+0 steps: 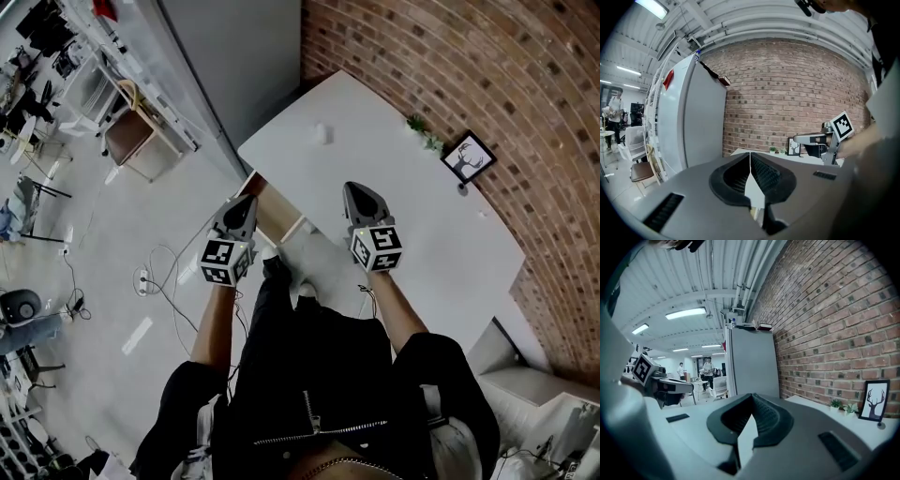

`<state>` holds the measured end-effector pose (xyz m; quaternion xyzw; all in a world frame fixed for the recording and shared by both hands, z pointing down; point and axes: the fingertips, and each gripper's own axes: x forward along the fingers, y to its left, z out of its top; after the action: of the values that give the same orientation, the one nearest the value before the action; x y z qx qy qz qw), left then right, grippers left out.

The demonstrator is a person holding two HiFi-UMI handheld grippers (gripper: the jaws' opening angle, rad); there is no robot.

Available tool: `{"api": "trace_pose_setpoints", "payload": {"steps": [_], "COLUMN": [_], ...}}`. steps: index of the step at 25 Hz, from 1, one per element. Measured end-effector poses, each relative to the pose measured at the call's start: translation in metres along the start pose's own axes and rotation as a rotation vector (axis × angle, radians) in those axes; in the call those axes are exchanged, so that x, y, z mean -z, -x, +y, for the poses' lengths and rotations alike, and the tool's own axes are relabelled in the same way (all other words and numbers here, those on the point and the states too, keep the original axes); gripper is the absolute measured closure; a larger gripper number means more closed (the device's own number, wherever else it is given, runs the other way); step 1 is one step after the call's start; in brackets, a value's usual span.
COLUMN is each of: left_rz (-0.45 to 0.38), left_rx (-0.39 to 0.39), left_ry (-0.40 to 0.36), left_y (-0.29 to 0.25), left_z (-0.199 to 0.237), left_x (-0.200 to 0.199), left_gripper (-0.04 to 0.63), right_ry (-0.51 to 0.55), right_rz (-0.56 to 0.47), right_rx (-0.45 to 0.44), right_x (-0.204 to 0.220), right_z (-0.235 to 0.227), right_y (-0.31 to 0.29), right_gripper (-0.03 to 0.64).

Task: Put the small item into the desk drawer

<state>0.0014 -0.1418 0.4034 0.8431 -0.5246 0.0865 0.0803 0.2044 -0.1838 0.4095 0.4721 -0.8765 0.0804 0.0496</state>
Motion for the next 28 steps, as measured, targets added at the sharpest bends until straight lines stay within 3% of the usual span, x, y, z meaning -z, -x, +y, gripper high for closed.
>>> {"api": "trace_pose_setpoints", "payload": {"steps": [12,23,28], "left_rz": [0.014,0.128,0.146], "left_rx": [0.076,0.152,0.162], "left_ry": [0.003,0.049,0.071], "left_y": [-0.059,-0.104,-0.113], "left_z": [0.033,0.04,0.045], "left_x": [-0.007,0.043,0.051], "left_gripper": [0.574,0.574,0.574], "right_ry": [-0.004,-0.063,-0.055], "right_rz": [0.035,0.152,0.149], "right_rx": [0.036,0.058,0.065], "right_x": [0.007,0.06,0.062], "right_z": [-0.01,-0.02,-0.022], "right_y": [-0.044,-0.069,-0.077], "right_gripper": [0.611,0.611,0.612]}}
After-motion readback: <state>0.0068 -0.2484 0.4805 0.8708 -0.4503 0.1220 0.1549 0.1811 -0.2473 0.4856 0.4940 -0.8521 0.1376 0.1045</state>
